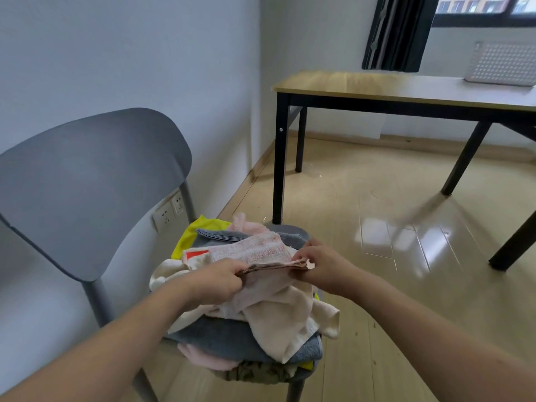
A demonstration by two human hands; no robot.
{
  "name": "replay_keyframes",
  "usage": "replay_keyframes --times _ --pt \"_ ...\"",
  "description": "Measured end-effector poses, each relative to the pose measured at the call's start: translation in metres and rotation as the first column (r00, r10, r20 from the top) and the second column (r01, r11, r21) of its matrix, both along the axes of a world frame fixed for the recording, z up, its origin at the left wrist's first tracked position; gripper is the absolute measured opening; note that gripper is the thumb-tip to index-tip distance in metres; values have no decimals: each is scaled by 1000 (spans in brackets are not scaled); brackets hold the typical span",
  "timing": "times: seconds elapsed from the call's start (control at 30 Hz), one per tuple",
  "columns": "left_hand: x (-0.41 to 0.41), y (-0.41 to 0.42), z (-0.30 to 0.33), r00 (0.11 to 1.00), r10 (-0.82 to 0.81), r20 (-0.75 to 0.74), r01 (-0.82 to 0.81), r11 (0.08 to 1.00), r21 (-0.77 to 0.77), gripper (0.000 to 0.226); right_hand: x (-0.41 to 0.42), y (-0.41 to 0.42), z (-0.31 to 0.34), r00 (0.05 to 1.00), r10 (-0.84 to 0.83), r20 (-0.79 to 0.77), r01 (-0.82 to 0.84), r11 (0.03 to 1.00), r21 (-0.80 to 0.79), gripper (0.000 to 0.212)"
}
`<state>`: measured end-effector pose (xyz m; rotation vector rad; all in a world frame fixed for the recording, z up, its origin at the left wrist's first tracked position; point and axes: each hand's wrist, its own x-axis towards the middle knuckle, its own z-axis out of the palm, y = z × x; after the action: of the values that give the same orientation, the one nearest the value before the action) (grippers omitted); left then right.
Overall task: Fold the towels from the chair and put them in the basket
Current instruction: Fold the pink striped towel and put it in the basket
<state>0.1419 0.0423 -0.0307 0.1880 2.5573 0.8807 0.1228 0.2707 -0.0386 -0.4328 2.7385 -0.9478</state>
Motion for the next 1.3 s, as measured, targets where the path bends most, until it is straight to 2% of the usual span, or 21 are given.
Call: replay_keyframes --times 0.03,0.1,0.17,0.3,0.4,0.57,0.7,0.83,0.97,1.0,1.1,1.2,1.3 --pt "-8 -4 -1 999 40 -9 -40 999 -1 27 -6 -3 1 999 -28 23 30 997 -74 4" --pt "-23 -12 -5 989 146 -10 -145 988 45 19 -20 -12 2 991 -62 116 83 979 -188 16" --pt "-38 -18 -9 968 247 -49 -239 962 129 14 -33 -23 3 986 -98 138 128 967 -222 27" --pt "-62 -21 -20 889 408 -205 -379 910 167 10 -58 -42 -2 982 -164 95 175 977 -120 27" --pt "-76 -24 -31 837 481 -260 -441 875 201 13 -76 -52 -9 974 -220 61 224 973 -63 27" --pt "-89 -30 -55 803 493 -335 -515 857 26 21 -90 -64 -23 972 -231 51 228 972 55 32" --pt "-92 -29 -64 841 474 -262 -485 874 24 22 -95 -70 -29 949 -279 149 266 958 105 23" --pt "-94 -30 -62 864 433 -256 -435 899 51 24 -103 -71 -28 893 -326 309 353 935 -35 18" --pt "-97 -32 -60 868 407 -283 -413 910 44 11 -105 -69 -19 802 -375 464 471 876 -106 9" --pt "-98 -32 -60 877 385 -287 -388 920 48 4 -105 -69 -18 791 -385 475 491 863 -117 10" --pt "-98 -29 -51 925 294 -239 -276 955 104 28 -102 -70 -15 802 -354 481 495 845 -204 18" --pt "-95 -27 -43 945 180 -274 -153 981 117 20 -98 -70 -9 806 -326 494 496 828 -261 18" --pt "-90 -26 -40 926 167 -338 -125 982 143 19 -89 -69 1 811 -336 479 502 820 -274 22"
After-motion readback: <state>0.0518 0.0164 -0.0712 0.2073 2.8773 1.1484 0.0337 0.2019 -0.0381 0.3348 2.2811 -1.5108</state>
